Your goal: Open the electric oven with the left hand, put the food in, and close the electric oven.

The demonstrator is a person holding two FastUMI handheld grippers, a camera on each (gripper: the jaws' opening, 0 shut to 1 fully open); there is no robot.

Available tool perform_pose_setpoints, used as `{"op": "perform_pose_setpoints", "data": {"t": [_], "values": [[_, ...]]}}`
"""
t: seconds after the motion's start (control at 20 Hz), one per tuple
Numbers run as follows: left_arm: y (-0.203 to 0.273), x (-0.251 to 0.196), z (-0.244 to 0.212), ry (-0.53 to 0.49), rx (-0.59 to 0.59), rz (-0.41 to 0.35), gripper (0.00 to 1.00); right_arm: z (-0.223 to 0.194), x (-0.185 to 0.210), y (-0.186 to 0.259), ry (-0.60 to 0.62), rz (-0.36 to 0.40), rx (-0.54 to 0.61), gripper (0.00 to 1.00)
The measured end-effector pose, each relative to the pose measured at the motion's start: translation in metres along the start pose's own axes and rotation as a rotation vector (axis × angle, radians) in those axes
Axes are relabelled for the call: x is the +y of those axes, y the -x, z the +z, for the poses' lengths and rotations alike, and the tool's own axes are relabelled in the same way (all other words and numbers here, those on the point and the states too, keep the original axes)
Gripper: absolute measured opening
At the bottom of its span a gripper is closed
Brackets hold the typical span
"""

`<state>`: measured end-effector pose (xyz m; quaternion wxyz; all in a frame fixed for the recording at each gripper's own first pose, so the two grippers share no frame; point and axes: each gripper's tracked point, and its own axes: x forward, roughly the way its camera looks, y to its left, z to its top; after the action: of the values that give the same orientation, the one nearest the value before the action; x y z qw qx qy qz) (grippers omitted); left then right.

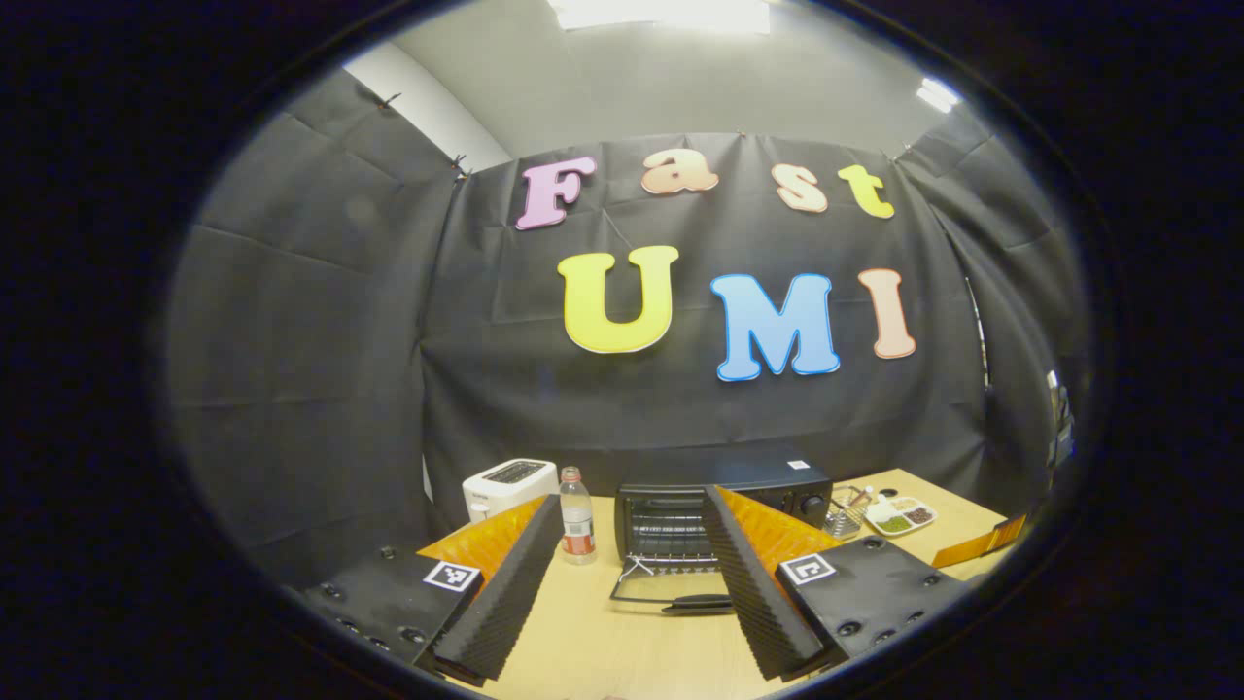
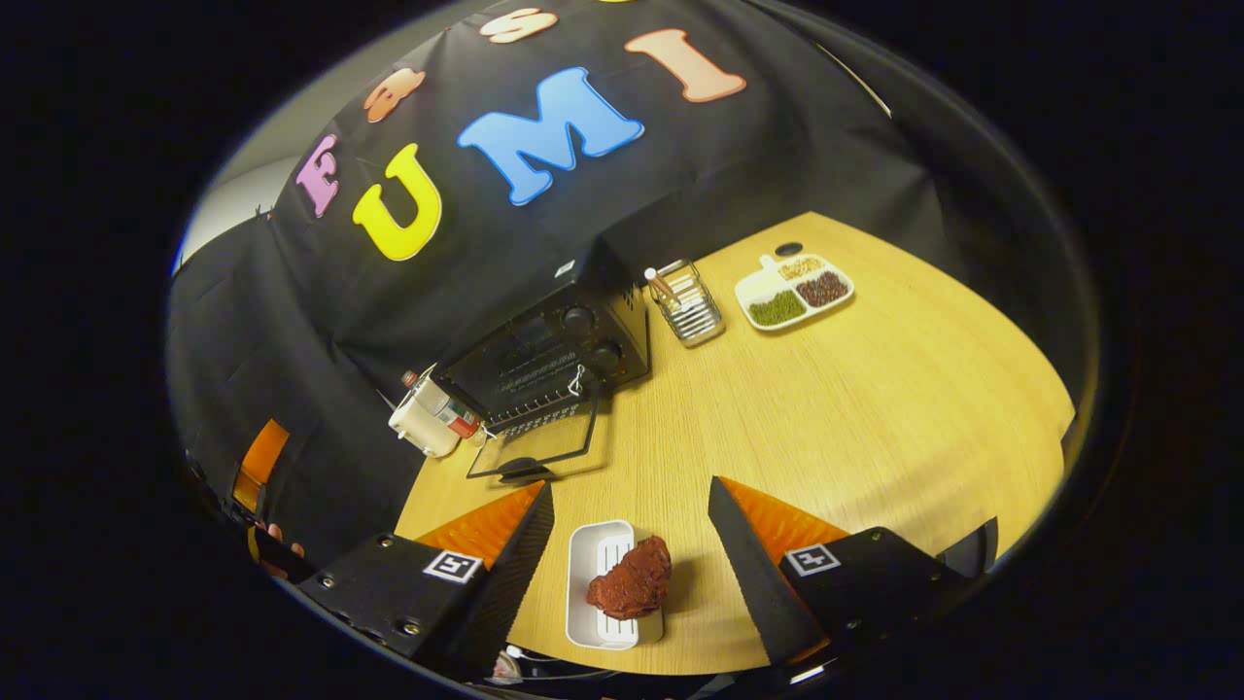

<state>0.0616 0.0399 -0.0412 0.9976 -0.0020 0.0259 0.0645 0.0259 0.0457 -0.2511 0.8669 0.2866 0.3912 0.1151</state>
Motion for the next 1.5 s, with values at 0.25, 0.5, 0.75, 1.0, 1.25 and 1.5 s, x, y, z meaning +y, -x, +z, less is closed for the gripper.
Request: {"op": "perform_pose_setpoints", "data": {"t": [0.25, 0.5, 0.75, 1.0, 1.25, 1.5], "values": [[0.004, 0.002, -0.007, 0.007, 0.010, 0.014, 0.96, -0.041, -0.009, -0.017, -0.137, 0.017, 0.156, 0.96], [0.005, 0.005, -0.014, 0.008, 0.027, 0.026, 0.91, -0.068, -0.011, -0.022, -0.209, 0.042, 0.250, 0.83], [0.002, 0.008, -0.019, -0.004, 0.035, 0.035, 1.00, -0.082, -0.013, -0.033, -0.264, 0.033, 0.288, 0.37], [0.000, 0.012, -0.025, -0.001, 0.042, 0.046, 0.96, -0.072, -0.001, -0.027, -0.246, 0.059, 0.257, 0.12], [-0.005, 0.013, -0.027, 0.004, 0.043, 0.045, 1.00, -0.060, 0.014, -0.026, -0.224, 0.072, 0.235, 0.12], [-0.017, 0.012, -0.033, 0.017, 0.049, 0.032, 0.97, -0.027, 0.035, -0.022, -0.222, 0.096, 0.176, 0.12]]}}
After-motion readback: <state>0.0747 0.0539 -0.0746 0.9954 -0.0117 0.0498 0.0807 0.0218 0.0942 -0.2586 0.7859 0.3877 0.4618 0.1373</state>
